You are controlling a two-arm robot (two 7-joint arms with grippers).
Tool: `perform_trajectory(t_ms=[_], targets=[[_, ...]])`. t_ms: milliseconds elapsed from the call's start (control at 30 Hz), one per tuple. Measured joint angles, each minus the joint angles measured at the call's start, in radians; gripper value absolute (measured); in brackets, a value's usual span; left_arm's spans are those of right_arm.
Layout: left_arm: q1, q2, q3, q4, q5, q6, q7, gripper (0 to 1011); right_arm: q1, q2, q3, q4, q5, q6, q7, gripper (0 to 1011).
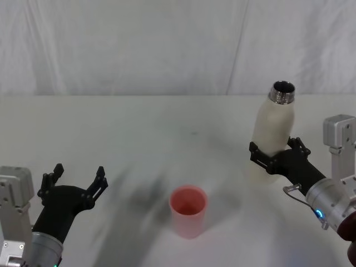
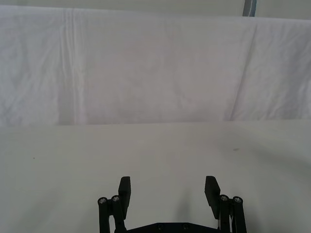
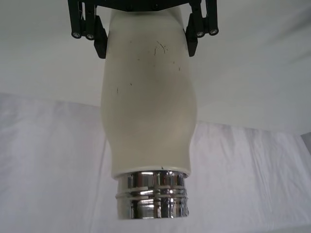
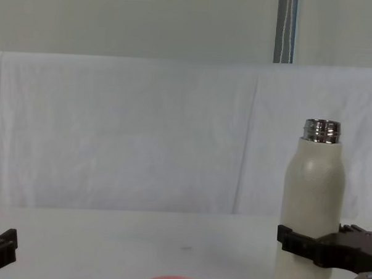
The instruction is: Grasp the thermos with one hand and pour water into the cup lid.
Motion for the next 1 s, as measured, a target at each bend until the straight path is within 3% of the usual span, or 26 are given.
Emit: perform_trajectory(t_ms=[1000], targets=[[0.0, 0.0, 0.0, 0.0, 0.0, 0.0, 0.0, 1001, -0.055, 0.027, -0.001, -0.075, -0.005, 0.018, 0.01, 1001]])
